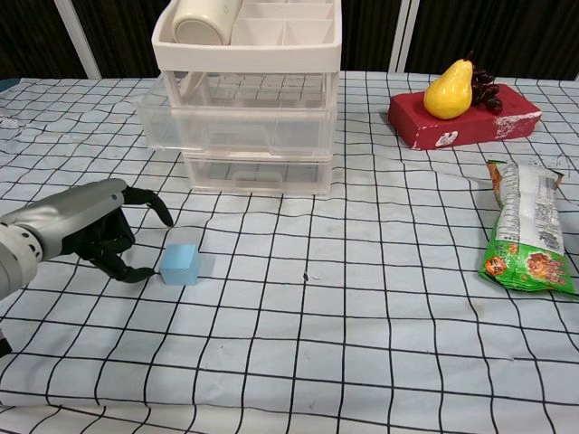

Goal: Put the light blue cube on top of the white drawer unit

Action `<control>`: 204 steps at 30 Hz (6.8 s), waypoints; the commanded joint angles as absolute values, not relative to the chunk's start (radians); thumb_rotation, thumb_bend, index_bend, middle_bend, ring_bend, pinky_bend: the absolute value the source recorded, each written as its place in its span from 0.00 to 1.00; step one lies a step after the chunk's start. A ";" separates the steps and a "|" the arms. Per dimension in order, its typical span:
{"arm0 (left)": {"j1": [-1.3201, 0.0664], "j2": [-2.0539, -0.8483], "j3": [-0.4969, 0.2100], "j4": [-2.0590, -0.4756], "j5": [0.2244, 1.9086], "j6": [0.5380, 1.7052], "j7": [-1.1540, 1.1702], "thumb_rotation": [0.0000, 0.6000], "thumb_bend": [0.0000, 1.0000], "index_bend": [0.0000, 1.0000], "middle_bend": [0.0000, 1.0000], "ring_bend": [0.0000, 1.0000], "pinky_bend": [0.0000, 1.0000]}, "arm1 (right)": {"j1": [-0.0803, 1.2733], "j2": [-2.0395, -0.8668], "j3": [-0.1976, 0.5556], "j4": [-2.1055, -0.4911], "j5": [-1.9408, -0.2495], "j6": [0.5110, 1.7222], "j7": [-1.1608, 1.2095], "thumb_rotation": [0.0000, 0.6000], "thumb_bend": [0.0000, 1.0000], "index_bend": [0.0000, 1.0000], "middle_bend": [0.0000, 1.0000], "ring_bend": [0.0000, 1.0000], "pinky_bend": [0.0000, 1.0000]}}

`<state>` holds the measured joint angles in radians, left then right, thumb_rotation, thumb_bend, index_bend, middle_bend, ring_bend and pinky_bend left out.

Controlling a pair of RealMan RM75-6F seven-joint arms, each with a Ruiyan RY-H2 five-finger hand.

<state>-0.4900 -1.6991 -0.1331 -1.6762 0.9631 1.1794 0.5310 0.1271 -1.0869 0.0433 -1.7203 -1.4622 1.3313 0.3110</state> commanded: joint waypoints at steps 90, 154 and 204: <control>-0.530 -1.620 -0.187 -1.845 1.464 1.333 0.223 1.00 0.35 0.48 1.00 1.00 0.95 | 0.125 -1.089 0.038 -1.722 -1.472 1.338 0.297 1.00 0.21 0.00 0.00 0.00 0.15; -0.607 -1.655 -0.158 -1.789 1.166 1.154 0.385 1.00 0.38 0.64 1.00 0.99 0.96 | 0.129 -1.088 0.041 -1.728 -1.457 1.326 0.292 1.00 0.21 0.00 0.00 0.00 0.15; -0.800 -1.807 -0.357 -1.446 0.941 1.090 0.421 1.00 0.37 0.56 1.00 0.96 0.95 | 0.131 -1.087 0.047 -1.726 -1.450 1.322 0.308 1.00 0.20 0.00 0.00 0.00 0.15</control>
<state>-0.8104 -1.8204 -0.3697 -1.4248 0.9319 1.0796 0.4179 0.1307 -1.0868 0.0468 -1.7264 -1.4500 1.3217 0.3076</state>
